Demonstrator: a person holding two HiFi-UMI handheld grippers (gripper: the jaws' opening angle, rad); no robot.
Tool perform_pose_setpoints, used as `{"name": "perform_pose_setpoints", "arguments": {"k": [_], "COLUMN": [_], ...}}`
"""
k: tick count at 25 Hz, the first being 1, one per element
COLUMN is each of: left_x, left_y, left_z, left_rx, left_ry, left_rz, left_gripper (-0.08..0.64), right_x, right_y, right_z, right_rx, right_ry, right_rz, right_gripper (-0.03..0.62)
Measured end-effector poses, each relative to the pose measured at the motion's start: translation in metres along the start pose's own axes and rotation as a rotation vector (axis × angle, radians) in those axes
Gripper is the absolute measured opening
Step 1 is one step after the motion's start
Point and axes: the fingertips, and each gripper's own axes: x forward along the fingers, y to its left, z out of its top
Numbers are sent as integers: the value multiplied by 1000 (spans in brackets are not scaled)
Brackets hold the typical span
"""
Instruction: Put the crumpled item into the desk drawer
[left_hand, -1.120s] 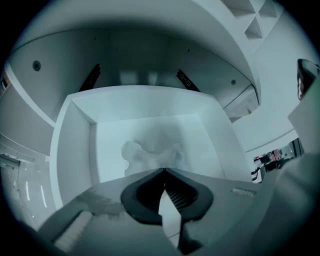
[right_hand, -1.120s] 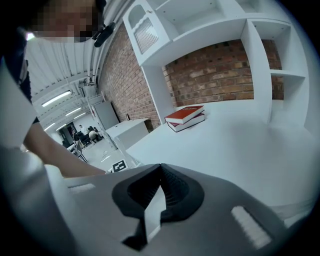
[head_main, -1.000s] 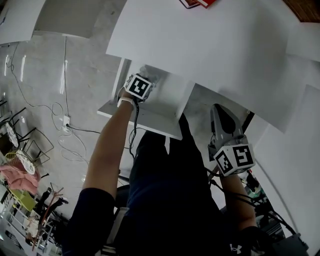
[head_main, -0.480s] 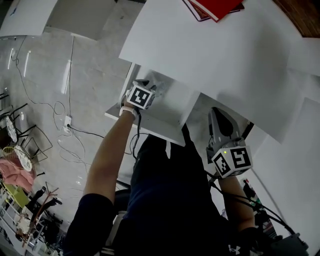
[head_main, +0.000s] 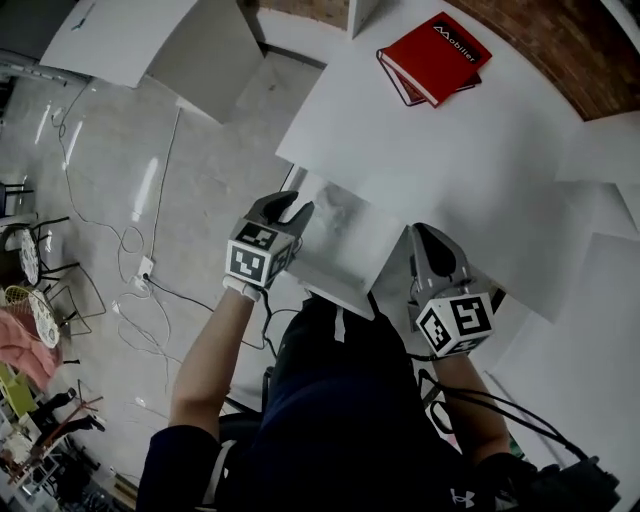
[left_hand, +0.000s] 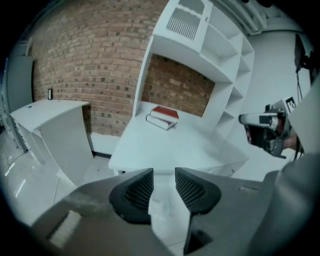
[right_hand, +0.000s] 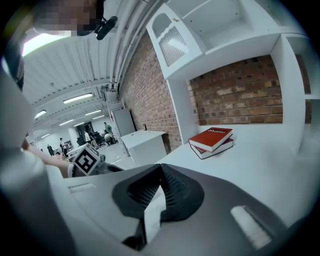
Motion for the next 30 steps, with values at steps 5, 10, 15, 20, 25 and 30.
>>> {"name": "perform_pose_setpoints", "arguments": {"k": [5, 10, 15, 20, 25, 30], "left_x": [-80, -145, -196, -229, -254, -278], "left_y": [-20, -33, -37, -34, -38, -44], "left_z": [60, 106, 137, 156, 160, 170], "left_rx": [10, 19, 28, 22, 36, 75], "left_ry": [-221, -412, -535, -628, -697, -745], "left_rz": [65, 157, 244, 327, 361, 405], "left_gripper": [144, 144, 141, 115, 50, 2], "right_x": [-2, -9, -17, -23, -33, -44], "right_y": [17, 26, 35, 38, 40, 40], "right_z": [33, 63, 91, 115, 144, 172], "right_rx": [-31, -75, -141, -201, -238, -293], "right_ry": [-74, -134, -185, -239, -309, -366], "right_rz": [28, 41, 53, 60, 61, 59], "right_gripper": [2, 2, 2, 2, 2, 2]}}
